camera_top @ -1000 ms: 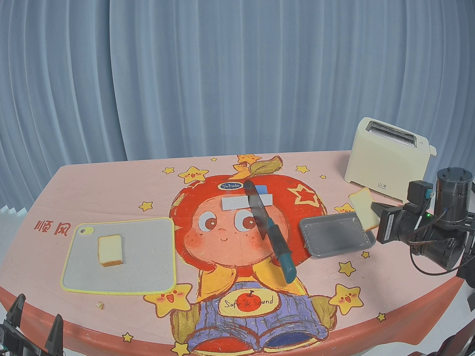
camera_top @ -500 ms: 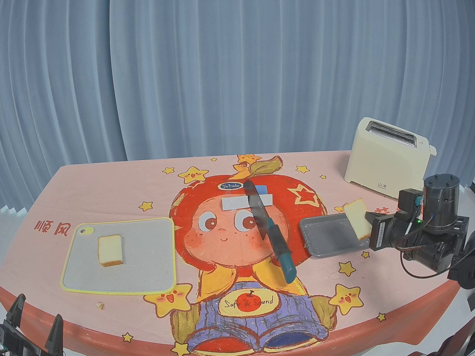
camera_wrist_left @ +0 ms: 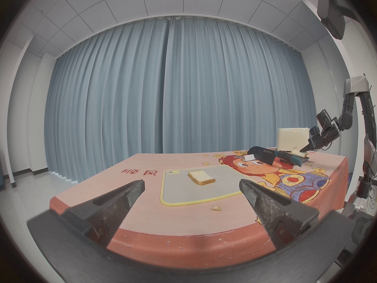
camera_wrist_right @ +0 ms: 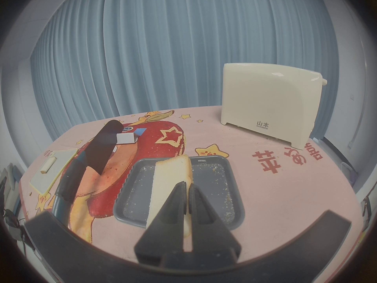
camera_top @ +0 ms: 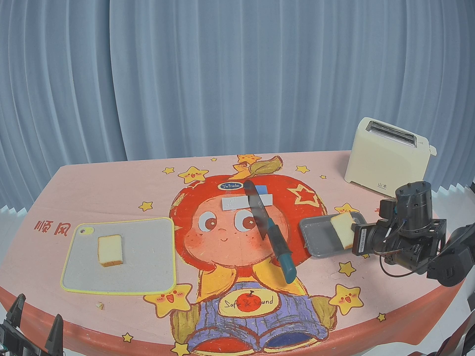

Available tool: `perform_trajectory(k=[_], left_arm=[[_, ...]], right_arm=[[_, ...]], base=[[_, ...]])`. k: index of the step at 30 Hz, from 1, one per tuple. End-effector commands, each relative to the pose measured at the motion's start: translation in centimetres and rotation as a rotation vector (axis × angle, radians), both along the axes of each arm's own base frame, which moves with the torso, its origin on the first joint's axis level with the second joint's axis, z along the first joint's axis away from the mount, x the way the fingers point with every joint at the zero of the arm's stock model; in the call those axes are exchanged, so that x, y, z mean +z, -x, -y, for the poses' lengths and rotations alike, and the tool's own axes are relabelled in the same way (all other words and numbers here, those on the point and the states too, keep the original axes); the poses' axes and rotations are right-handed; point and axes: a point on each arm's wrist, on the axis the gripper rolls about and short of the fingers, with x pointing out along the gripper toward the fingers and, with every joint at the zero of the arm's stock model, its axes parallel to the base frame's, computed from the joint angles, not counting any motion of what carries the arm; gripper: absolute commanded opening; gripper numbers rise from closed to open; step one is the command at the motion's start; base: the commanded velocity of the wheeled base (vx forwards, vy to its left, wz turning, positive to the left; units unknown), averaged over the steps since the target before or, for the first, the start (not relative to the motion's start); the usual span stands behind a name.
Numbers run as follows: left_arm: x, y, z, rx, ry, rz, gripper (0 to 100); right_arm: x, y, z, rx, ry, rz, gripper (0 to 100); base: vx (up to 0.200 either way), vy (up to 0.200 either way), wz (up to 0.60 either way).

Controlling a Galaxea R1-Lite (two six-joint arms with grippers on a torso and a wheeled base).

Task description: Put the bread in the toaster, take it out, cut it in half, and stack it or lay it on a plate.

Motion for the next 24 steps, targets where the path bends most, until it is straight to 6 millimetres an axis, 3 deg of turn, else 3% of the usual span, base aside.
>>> perform_trajectory(k=[1, 18, 19, 24], left_arm=[[-0.52, -0.01, 0.0, 0.001, 0.0, -0.001, 100], [-0.52, -0.01, 0.0, 0.001, 0.0, -0.001, 100], [-0.52, -0.01, 0.0, 0.001, 0.0, -0.001, 100], [-0.52, -0.01, 0.0, 0.001, 0.0, -0.001, 100]], right_arm=[[-1.05, -0.84, -0.45, -0.003, 0.013, -0.031, 0], [-1.57, -1.2, -0.68, -0.005, 0.022, -0.046, 0], [-1.57, -1.2, -0.68, -0.008, 0.023, -0.045, 100], [-1.26, -1.18, -0.77, -0.003, 0.015, -0.035, 100]], base=[[0.0, 0.0, 0.0], [0.0, 0.0, 0.0], [0.0, 0.0, 0.0], [0.0, 0.0, 0.0]])
